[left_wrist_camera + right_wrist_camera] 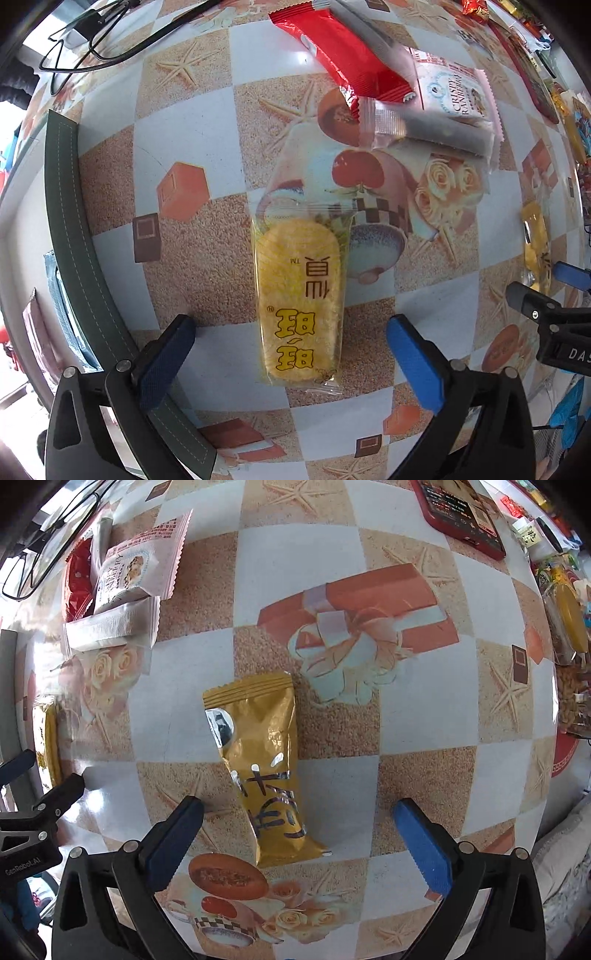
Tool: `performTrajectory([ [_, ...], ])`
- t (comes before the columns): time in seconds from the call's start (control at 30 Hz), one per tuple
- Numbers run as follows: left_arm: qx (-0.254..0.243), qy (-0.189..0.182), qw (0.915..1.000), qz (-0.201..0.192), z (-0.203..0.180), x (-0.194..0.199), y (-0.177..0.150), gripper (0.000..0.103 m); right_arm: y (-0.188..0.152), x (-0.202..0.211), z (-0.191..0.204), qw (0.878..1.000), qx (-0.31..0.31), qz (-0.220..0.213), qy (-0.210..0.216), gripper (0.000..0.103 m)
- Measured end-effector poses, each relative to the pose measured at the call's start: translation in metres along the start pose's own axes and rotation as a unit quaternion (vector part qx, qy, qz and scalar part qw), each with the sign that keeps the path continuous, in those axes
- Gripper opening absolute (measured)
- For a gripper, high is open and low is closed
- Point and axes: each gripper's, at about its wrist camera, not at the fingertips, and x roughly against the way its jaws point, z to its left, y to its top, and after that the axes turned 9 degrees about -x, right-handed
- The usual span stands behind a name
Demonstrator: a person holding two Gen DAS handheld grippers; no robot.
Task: Organize snacks
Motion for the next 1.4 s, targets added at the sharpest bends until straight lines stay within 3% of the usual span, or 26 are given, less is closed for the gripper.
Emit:
performTrajectory([
  [0.77, 0.001, 0.001, 1.0000, -0.002, 0.0012, -0.0008, -0.0002, 0.103, -0.0037, 0.0009, -0.0012, 1.000, 0.003, -0.020, 0.004, 0.103],
  [1.4, 0.002, 0.003, 1.0000, 0.002, 0.0026, -0.0030, -0.0006, 0.103, 0.0035, -0.0021, 0.0023, 1.000, 0.019, 0.010, -0.001, 0.103],
])
